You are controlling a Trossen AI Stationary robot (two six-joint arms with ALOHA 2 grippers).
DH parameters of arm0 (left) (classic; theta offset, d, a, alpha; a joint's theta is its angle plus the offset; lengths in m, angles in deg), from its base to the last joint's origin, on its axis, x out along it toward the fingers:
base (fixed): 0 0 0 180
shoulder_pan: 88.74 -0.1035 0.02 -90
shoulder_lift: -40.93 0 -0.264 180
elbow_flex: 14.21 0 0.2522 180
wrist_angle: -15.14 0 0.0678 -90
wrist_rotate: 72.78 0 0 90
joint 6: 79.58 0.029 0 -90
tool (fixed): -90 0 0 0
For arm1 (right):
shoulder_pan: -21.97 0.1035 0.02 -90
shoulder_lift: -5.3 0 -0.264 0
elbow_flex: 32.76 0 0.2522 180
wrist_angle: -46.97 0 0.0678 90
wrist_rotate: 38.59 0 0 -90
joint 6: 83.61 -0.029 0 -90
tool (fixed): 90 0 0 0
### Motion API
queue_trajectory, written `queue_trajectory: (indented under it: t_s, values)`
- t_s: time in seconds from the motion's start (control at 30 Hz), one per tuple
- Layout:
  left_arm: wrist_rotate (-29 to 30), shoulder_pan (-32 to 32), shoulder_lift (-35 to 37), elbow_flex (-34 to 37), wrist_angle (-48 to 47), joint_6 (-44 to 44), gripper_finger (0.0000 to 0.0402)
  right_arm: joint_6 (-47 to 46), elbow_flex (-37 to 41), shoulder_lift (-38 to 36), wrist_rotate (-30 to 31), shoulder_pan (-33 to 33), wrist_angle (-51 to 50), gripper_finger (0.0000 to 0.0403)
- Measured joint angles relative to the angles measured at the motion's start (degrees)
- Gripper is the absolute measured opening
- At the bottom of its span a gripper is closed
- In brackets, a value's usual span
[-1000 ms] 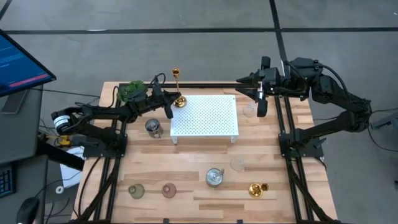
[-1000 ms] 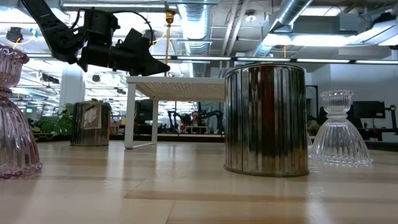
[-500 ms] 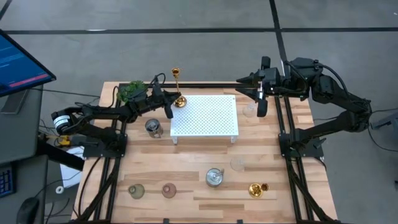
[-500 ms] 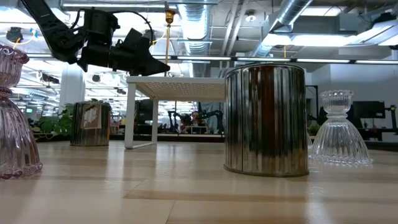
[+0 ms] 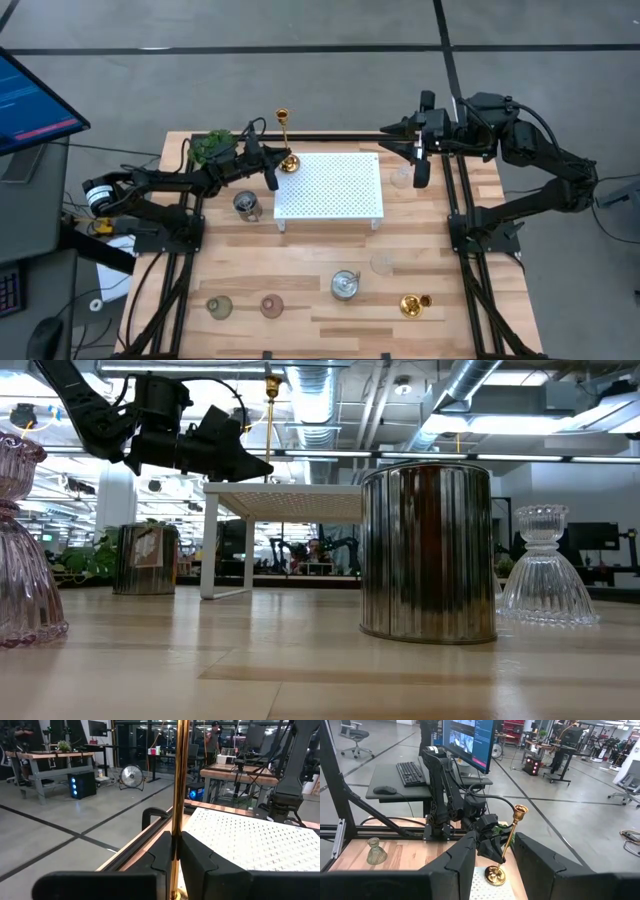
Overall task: Pick & Place candle stick holders
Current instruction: Put the top gold candle holder on the shelf
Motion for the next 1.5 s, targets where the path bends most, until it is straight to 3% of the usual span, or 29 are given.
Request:
queue_trajectory:
  t_s: [1.5]
  values:
    - [-0.04, 0.00, 0.00, 0.00, 0.33, 0.73, 0.0021, 0.00, 0.00, 0.01, 0.02, 0.00, 0.02, 0.0127]
